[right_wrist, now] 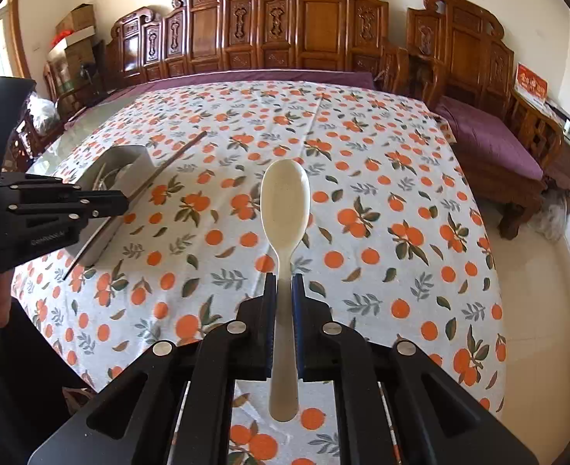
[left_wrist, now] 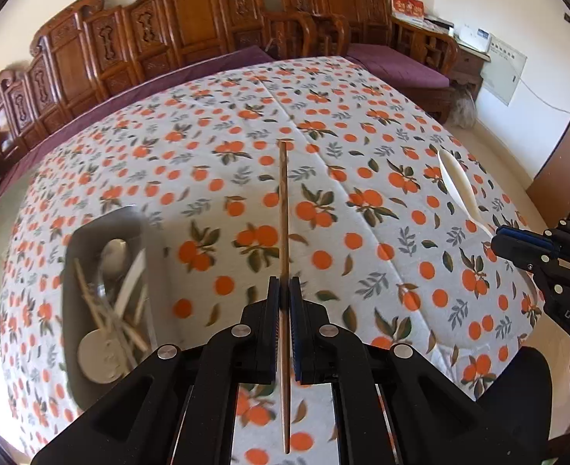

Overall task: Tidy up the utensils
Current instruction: 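Lower the chopstick into the tray and open the left tool while the right tool carries the spoon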

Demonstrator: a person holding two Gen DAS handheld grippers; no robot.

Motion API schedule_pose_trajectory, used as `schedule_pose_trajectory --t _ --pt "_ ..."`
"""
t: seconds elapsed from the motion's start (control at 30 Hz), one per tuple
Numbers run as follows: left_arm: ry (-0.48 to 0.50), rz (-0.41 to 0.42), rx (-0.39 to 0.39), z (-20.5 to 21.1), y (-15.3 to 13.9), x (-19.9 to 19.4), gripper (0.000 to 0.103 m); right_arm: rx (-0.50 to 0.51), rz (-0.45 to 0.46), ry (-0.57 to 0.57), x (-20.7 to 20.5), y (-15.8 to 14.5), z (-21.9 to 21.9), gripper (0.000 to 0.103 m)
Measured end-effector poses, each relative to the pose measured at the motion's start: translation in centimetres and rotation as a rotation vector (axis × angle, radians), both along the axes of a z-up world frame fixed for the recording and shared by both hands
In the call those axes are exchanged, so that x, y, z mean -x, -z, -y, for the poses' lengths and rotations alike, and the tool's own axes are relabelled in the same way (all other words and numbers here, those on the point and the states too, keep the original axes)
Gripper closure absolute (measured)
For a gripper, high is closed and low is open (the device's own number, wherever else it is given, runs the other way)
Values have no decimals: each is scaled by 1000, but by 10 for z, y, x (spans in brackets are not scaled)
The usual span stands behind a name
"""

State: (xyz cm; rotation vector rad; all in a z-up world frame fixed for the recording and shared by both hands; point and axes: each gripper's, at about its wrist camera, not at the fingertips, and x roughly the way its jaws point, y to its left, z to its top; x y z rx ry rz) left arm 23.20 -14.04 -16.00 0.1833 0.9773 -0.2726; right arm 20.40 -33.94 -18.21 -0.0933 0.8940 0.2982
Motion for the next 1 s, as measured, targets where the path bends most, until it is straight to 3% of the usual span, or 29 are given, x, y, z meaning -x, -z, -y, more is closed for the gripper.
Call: schedule_pose_trajectory --t 0.5,0.73,1.0 --pt "-105 29 34 -85 -10 15 99 3 25 -85 5 -8 -41 94" --pt "-155 27 65 -127 -8 -3 99 0 10 -109 -7 -3 -72 94" --pt "-191 -10 87 -155 15 -32 99 -12 -3 -123 -16 4 -101 94"
